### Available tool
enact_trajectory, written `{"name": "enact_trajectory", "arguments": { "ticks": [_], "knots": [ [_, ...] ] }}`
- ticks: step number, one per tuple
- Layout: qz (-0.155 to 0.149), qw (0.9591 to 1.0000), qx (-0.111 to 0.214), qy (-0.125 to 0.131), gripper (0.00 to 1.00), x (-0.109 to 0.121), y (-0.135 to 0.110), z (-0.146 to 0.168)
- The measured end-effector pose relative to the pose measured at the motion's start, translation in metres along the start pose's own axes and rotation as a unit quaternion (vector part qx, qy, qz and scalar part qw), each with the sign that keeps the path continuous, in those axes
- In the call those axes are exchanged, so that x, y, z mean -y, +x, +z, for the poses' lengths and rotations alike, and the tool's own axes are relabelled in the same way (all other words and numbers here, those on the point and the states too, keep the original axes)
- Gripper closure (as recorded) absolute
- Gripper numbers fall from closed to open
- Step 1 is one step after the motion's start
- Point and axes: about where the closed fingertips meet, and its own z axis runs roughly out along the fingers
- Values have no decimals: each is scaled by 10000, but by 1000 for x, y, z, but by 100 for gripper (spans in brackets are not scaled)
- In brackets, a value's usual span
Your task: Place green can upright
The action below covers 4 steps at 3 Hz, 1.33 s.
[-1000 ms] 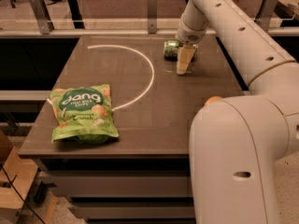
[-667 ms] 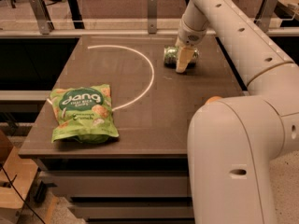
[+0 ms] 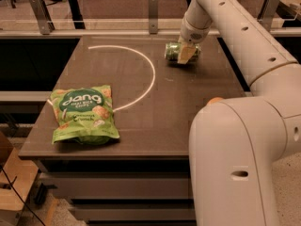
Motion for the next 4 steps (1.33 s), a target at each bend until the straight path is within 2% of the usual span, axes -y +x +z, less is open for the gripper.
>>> {"name": "enact_trajectory", "arguments": {
  "ticks": [1, 2, 3, 4],
  "knots": [
    [118, 9996, 165, 182, 100, 3, -1, -31],
    [405, 9966, 606, 375, 100, 4, 3, -70],
    [774, 9885, 1192, 522, 100, 0, 16, -106],
    [1144, 9748, 1804, 644, 100, -3, 28, -131]
  ]
}}
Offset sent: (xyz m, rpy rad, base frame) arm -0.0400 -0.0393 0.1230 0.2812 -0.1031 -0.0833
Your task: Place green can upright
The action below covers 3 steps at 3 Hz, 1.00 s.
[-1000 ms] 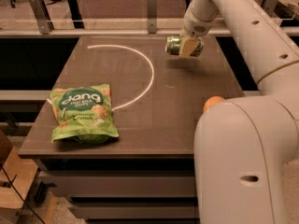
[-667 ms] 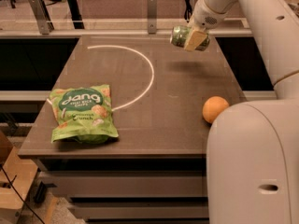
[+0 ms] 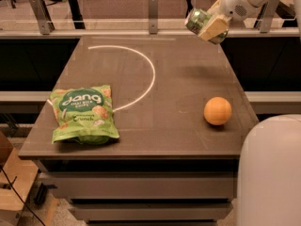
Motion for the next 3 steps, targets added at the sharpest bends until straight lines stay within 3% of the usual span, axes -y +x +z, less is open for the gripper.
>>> {"name": "enact_trajectory", "arguments": {
  "ticks": [1, 2, 3],
  "knots": [
    [343, 9972, 661, 44, 100, -1, 1, -15],
    [575, 9898, 1299, 37, 100, -3, -1, -20],
    [765, 9790, 1892, 29, 100, -9, -3, -18]
  ]
}}
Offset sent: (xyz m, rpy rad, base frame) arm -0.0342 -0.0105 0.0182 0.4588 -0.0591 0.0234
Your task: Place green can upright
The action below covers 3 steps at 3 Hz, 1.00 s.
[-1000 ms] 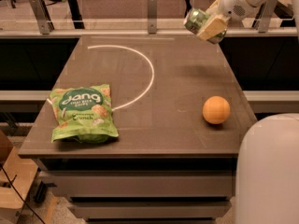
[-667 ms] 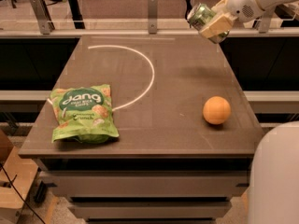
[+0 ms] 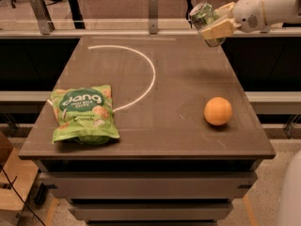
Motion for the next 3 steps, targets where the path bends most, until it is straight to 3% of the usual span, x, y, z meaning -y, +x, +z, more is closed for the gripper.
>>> {"name": "enact_trajectory", "arguments": {
  "ticks": [1, 3],
  "knots": [
    [119, 9987, 489, 74, 100, -8, 5, 7],
    [461, 9898, 1314, 297, 100, -29, 24, 36]
  ]
}}
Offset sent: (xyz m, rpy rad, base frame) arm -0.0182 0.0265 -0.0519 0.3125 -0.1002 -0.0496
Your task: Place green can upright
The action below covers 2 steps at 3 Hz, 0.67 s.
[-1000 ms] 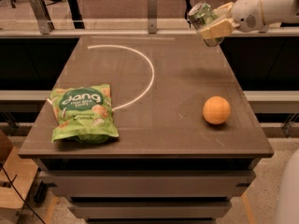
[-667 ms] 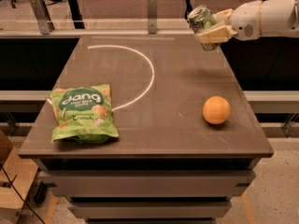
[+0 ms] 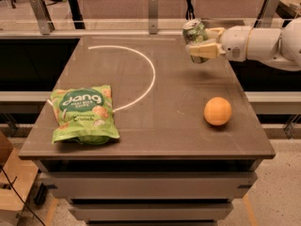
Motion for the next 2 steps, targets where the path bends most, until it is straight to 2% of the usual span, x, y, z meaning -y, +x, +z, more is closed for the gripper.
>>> {"name": "enact_trajectory", "arguments": {
  "ticks": [2],
  "knots": [
    [387, 9978, 475, 235, 100, -4, 22, 5]
  ]
}}
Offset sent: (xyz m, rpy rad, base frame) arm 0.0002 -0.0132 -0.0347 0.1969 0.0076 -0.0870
